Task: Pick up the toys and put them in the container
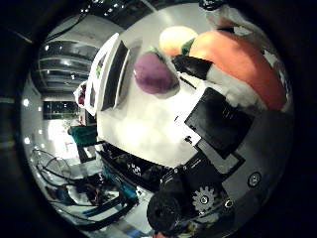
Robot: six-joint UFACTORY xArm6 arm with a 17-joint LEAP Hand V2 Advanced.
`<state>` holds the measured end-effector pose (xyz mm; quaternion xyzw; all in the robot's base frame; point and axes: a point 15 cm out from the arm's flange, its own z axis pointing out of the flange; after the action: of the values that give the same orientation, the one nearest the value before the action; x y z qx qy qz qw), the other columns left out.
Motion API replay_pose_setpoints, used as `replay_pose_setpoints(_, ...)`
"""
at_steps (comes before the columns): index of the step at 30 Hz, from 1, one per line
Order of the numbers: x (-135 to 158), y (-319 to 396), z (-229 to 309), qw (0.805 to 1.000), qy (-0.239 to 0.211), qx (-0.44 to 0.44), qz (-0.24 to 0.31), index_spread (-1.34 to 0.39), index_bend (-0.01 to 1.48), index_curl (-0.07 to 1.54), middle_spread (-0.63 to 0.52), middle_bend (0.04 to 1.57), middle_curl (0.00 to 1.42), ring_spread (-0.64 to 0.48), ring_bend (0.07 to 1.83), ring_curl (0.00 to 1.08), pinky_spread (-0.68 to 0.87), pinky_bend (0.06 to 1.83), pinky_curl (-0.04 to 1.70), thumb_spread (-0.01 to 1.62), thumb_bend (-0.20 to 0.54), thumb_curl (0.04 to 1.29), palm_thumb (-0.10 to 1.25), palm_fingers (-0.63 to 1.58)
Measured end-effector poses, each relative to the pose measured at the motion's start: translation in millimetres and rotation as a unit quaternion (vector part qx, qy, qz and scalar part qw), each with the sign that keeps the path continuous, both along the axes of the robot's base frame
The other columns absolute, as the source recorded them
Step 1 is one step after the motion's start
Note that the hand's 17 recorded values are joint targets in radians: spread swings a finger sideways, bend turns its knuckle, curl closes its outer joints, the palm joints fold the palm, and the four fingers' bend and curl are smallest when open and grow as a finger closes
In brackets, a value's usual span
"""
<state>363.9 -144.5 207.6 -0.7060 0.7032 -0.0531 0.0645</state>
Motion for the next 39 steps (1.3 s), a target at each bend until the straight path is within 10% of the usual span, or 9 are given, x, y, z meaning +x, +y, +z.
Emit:
replay_pose_setpoints(21,71.9,351.9,99.2,0.974,-0.099,0.095,0.183,-0.2,1.14,0.65,-0.09,1.32,0.61,-0.18,1.39,0.61,-0.22,1.12,0.96,0.95,-0.035,0.53,0.94,1.16)
replay_pose_setpoints(23,71.3,372.6,87.5,0.969,-0.101,0.093,0.204,-0.25,0.96,0.61,-0.11,1.26,0.58,-0.2,1.35,0.58,-0.29,1.07,0.9,0.93,-0.045,0.52,0.88,1.07)
replay_pose_setpoints(26,62.9,383.7,69.0,0.962,-0.077,0.076,0.249,-0.46,0.66,0.51,-0.16,0.81,0.44,-0.2,1.03,0.48,-0.25,0.99,0.85,0.95,-0.023,0.51,0.86,-0.05)
replay_pose_setpoints(31,54.8,384.9,53.7,0.952,-0.028,0.054,0.3,-0.52,0.44,0.36,-0.06,0.47,0.31,0.04,0.63,0.29,0.21,0.76,0.66,0.97,-0.028,0.48,0.85,-0.16)
replay_pose_setpoints(39,58.9,363.9,54.7,0.951,-0.026,0.047,0.305,-0.53,0.22,0.32,0.0,0.22,0.28,0.16,0.42,0.22,0.46,0.58,0.48,0.95,-0.025,0.46,0.85,-0.01)
